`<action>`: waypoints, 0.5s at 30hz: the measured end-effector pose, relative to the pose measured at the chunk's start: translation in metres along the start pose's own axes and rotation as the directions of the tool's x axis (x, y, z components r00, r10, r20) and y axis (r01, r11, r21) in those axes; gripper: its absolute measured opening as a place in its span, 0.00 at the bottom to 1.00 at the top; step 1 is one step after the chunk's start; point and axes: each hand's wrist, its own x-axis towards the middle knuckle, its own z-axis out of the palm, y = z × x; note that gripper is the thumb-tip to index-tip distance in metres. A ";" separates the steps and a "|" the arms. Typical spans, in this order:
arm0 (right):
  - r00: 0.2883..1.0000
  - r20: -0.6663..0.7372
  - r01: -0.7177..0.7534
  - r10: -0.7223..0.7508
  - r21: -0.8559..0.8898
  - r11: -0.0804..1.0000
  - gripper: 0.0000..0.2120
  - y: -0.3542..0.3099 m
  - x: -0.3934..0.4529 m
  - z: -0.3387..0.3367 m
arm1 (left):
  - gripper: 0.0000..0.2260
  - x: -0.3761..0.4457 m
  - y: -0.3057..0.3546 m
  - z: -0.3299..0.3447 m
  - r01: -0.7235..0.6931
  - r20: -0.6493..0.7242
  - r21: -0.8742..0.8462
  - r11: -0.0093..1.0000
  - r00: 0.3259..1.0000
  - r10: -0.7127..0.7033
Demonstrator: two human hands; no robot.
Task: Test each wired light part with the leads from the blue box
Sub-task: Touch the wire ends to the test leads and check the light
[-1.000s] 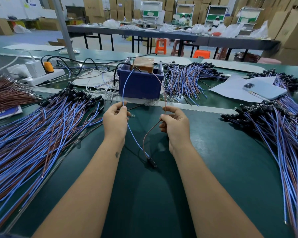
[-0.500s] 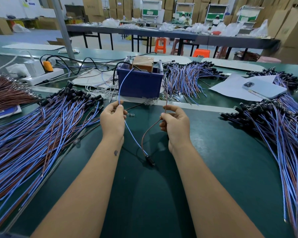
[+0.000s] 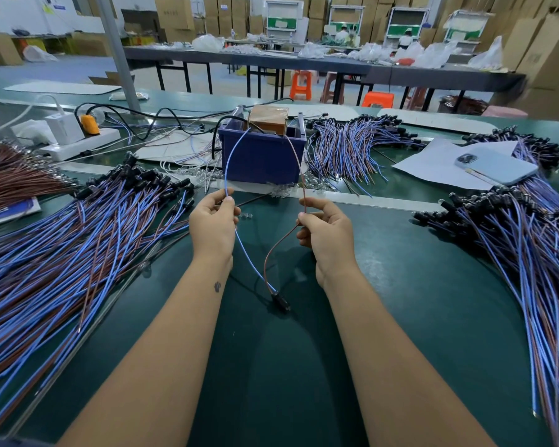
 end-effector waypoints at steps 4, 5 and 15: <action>1.000 0.011 0.004 -0.004 -0.010 1.000 0.14 -0.001 -0.001 0.000 | 0.07 -0.001 0.001 0.000 0.004 0.007 -0.005 1.000 1.000 -0.004; 1.000 0.013 0.006 -0.005 -0.015 1.000 0.14 -0.001 -0.001 0.000 | 0.07 -0.001 0.001 0.000 0.006 0.009 -0.006 1.000 1.000 -0.005; 0.999 0.032 0.005 -0.004 -0.033 0.999 0.15 -0.001 -0.001 0.001 | 0.07 -0.002 0.001 0.000 0.003 0.018 0.004 1.000 1.000 -0.003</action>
